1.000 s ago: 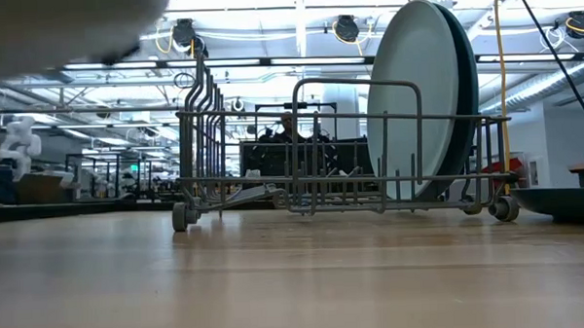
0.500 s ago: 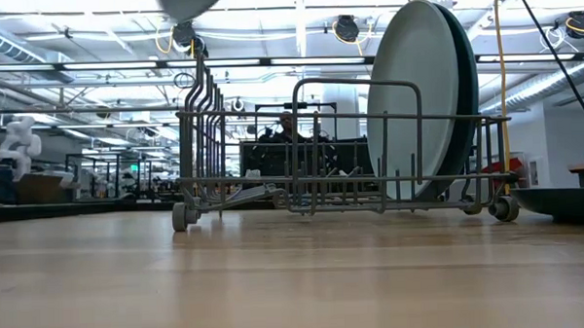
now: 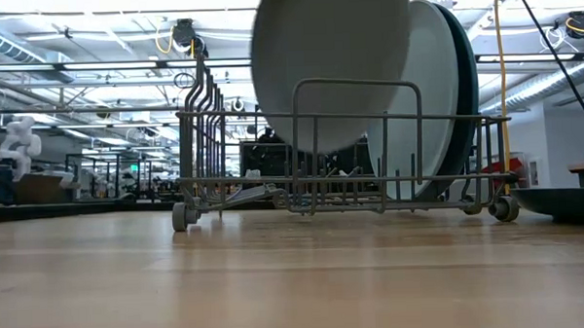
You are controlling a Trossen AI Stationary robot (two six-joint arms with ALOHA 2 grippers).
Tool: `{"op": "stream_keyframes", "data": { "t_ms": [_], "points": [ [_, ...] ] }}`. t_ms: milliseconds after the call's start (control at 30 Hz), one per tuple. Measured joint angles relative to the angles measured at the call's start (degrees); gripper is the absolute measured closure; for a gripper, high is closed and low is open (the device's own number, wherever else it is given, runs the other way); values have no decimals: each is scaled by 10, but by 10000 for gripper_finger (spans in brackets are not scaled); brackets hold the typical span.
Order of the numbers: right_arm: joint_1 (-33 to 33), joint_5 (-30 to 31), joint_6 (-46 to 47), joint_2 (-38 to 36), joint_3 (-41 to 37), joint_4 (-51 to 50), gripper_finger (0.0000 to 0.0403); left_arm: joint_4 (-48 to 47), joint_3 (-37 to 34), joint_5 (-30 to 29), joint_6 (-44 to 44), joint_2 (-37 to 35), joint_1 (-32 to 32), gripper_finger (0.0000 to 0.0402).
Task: Sort dishes
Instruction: Put the gray plate into the dish rack
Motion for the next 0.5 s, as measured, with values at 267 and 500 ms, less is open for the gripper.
{"op": "stream_keyframes", "data": {
  "t_ms": [267, 500],
  "points": [
    [-1, 2, -7, -12, 0, -40, 305, 70, 0, -16, 154, 63, 4, 401],
    [-1, 2, -7, -18, 0, -51, 305, 104, 0, -13, 241, 69, 0, 401]
  ]
}}
